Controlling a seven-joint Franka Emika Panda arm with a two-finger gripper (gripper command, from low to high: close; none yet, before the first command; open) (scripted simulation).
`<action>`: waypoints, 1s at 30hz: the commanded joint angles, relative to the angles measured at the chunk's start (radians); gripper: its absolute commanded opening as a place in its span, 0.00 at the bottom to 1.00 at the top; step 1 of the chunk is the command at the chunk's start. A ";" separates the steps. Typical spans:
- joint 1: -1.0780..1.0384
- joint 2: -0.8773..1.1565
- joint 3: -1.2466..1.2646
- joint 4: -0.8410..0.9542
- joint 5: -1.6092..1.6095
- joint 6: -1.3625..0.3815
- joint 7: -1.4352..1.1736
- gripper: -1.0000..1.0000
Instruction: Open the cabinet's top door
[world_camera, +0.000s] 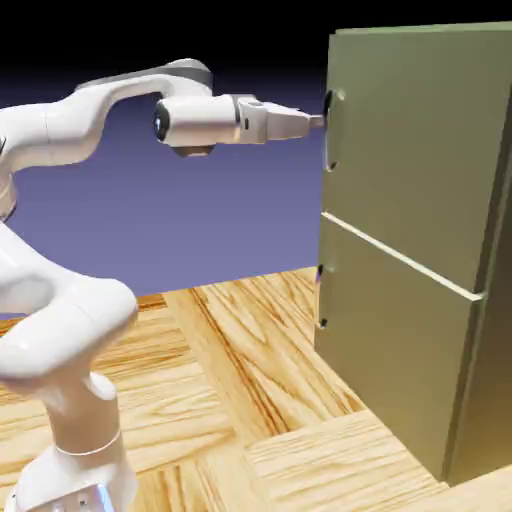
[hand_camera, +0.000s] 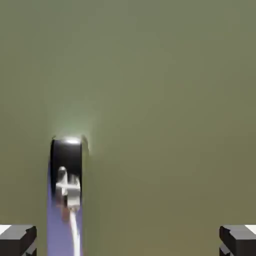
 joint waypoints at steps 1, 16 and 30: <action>-0.018 -0.009 0.021 0.012 0.044 0.001 -0.026 0.50; -0.096 -0.049 0.043 0.013 0.179 -0.153 -0.120 0.00; 0.404 -0.193 -0.395 -0.449 -0.036 -0.489 -0.180 0.00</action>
